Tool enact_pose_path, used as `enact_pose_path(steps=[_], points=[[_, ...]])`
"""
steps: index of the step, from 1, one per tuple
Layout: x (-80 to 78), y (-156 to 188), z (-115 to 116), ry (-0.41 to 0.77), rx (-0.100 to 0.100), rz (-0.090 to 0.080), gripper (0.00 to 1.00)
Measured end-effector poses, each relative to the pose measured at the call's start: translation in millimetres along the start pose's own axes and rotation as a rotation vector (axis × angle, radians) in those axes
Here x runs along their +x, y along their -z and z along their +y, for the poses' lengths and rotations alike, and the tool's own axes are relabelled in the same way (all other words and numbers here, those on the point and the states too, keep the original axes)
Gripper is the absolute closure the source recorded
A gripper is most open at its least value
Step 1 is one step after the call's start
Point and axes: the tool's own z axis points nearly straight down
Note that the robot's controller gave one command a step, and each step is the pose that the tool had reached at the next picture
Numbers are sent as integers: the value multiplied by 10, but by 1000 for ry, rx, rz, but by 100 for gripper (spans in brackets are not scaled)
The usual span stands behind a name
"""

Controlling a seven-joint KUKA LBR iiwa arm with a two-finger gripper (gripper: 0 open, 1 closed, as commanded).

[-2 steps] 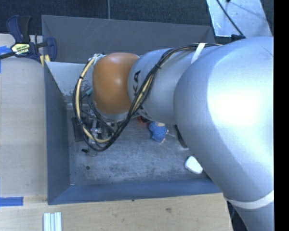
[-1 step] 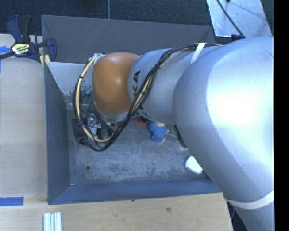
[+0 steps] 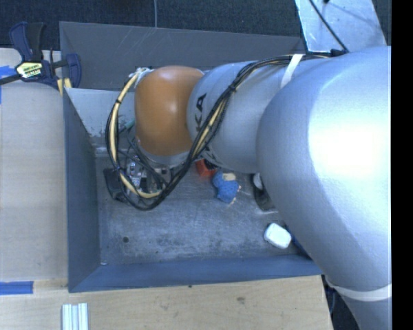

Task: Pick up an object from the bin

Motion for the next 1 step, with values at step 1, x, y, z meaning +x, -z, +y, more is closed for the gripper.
enact_pose_path(steps=[1], points=[[-30,603,1,-1,-1,-4,100]])
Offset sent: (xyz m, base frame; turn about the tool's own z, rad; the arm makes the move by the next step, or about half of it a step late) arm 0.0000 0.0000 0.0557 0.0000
